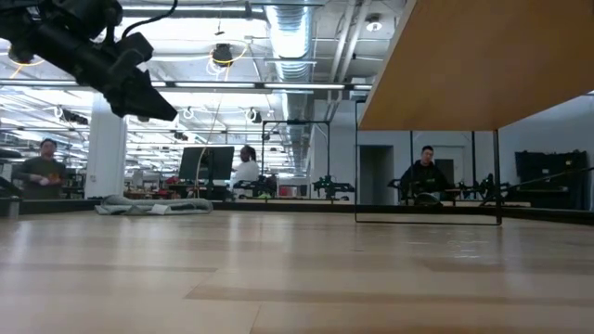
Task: Stack small to large cups/mugs on shelf
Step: Return to Home Position
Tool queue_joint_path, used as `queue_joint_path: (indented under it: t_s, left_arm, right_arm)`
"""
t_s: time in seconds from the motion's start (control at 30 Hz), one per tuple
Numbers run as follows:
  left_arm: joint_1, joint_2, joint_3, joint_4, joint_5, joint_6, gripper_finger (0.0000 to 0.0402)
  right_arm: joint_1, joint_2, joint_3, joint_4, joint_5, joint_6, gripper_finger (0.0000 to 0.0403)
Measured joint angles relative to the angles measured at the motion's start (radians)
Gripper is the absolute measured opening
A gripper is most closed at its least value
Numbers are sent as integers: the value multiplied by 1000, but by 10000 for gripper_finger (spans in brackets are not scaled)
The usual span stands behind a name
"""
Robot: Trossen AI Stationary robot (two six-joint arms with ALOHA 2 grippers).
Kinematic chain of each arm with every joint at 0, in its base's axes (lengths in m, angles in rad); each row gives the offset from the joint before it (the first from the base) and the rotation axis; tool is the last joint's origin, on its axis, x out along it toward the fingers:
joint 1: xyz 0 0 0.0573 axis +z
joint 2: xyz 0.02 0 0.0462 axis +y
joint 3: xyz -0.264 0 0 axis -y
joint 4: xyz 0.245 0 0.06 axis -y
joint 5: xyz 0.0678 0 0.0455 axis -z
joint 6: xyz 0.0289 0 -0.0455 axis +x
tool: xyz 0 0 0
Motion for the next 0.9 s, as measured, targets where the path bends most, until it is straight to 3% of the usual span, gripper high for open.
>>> queue_joint_path:
  t_s: [0.1, 0.33, 0.6, 0.9]
  left_arm:
    - [0, 0, 0, 26, 0, 11, 125]
    - [0, 0, 0, 110, 0, 64, 125]
    - [0, 0, 0, 191, 0, 138, 125]
    - [8, 0, 0, 259, 18, 196, 125]
  right_arm:
    - [-71, -69, 0, -9, -34, 66, 261]
    - [-194, -207, -19, -72, -404, 149, 261]
    - [-243, -225, -103, 35, -665, 149, 261]
    - [-283, -225, -227, 178, -799, 149, 261]
